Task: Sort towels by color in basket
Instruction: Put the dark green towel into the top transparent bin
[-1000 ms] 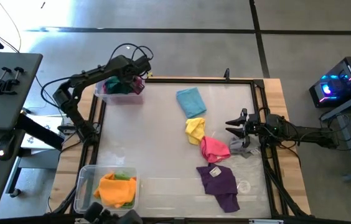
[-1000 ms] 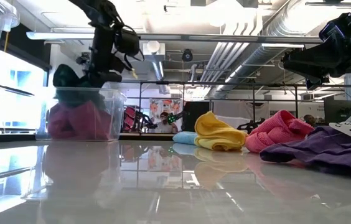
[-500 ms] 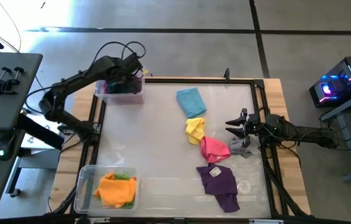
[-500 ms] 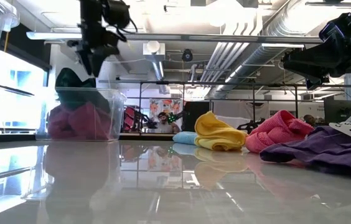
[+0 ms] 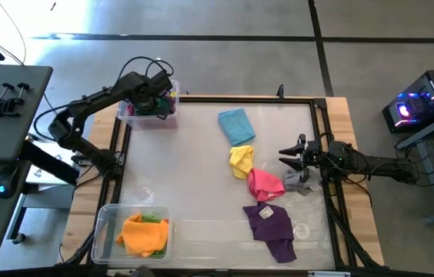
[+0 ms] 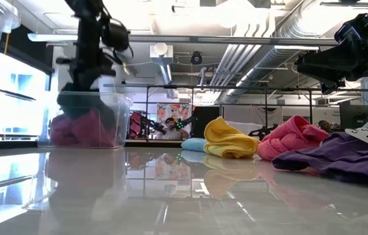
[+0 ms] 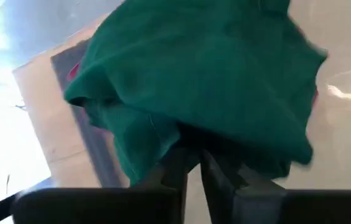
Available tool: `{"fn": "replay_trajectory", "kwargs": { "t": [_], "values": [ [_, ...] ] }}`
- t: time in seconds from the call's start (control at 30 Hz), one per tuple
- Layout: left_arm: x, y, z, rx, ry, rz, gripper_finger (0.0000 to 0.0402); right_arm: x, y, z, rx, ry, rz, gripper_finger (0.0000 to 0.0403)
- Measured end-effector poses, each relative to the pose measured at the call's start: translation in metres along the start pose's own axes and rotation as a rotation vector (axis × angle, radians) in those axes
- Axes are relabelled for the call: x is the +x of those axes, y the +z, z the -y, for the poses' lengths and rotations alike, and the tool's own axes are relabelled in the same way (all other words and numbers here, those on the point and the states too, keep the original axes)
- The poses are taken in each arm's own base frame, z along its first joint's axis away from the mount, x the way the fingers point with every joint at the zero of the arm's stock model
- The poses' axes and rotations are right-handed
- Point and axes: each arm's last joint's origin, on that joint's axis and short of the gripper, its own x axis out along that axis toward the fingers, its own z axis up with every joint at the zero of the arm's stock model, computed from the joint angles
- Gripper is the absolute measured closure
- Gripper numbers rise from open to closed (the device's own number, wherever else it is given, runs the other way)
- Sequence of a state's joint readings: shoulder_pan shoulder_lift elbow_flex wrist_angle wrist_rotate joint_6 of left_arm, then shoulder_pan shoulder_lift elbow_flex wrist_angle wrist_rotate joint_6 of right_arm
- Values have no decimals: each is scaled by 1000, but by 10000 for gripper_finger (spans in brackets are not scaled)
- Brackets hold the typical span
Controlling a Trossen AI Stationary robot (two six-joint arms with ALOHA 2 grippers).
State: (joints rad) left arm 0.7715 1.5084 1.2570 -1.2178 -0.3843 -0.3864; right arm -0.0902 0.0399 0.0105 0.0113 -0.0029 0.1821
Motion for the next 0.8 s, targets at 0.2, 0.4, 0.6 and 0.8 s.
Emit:
{"fn": "replay_trajectory", "kwargs": {
  "t": [0.2,0.4,0.6,0.8],
  "values": [
    [28,15,6,-35,-26,78,398,0,0,0,0,0,0,265],
    [43,26,10,-62,-84,77,401,0,0,0,0,0,0,265],
    [43,29,15,-49,-100,110,378,0,0,0,0,0,0,265],
    [28,23,9,-61,-198,125,312,0,0,0,0,0,0,265]
  ]
}}
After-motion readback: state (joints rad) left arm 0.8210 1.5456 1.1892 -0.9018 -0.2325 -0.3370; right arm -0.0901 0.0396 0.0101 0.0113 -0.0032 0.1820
